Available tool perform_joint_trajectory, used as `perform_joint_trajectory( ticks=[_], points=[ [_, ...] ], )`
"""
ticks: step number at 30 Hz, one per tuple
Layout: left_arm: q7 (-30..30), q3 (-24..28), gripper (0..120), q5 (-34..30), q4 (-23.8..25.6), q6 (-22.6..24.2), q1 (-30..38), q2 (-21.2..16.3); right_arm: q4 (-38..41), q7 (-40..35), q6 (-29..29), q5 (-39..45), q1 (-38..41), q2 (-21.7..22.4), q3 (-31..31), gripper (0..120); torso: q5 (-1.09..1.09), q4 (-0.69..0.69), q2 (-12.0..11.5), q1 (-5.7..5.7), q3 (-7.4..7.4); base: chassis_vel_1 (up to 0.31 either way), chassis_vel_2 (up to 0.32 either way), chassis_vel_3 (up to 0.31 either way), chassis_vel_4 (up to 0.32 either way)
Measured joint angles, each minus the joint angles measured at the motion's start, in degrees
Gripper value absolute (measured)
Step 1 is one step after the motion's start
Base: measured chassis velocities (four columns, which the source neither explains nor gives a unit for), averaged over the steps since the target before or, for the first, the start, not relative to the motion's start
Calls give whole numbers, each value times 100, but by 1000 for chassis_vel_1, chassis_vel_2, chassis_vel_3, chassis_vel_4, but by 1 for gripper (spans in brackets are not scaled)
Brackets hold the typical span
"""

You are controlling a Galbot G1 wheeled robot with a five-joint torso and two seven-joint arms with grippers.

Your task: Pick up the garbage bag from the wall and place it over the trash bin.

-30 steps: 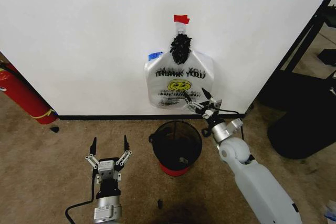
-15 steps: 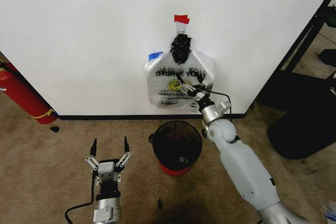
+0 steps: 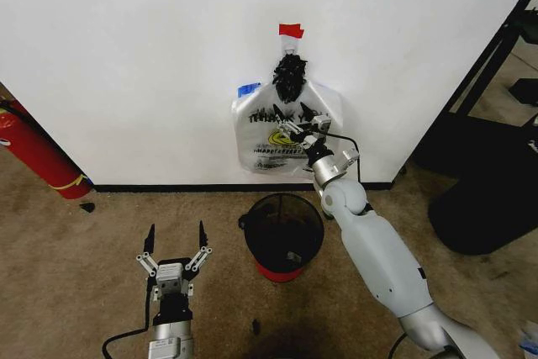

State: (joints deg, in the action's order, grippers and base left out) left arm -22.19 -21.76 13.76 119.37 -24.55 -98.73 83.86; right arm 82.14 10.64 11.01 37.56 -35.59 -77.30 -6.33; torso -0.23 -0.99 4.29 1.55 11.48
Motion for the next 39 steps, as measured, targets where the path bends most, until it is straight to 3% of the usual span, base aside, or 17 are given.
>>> perform_joint_trajectory(
  ticks=[8,15,28,39],
  points=[
    [0,2,100,22,-5,-60,-14,22,35,-68,-26,44,79,0,36,53,1,0,0,0,0,0,0,0,0],
    [0,13,100,31,-6,-69,-16,39,-1,-121,-54,75,161,-17,39,45,1,0,0,0,0,0,0,0,0],
    [-6,52,100,34,-56,-71,28,49,16,-161,-83,83,179,13,10,0,1,0,0,0,0,0,0,0,0],
    [-17,90,100,40,-64,-75,30,58,170,-235,-90,104,97,90,-29,0,1,0,0,0,0,0,0,0,0]
  ],
)
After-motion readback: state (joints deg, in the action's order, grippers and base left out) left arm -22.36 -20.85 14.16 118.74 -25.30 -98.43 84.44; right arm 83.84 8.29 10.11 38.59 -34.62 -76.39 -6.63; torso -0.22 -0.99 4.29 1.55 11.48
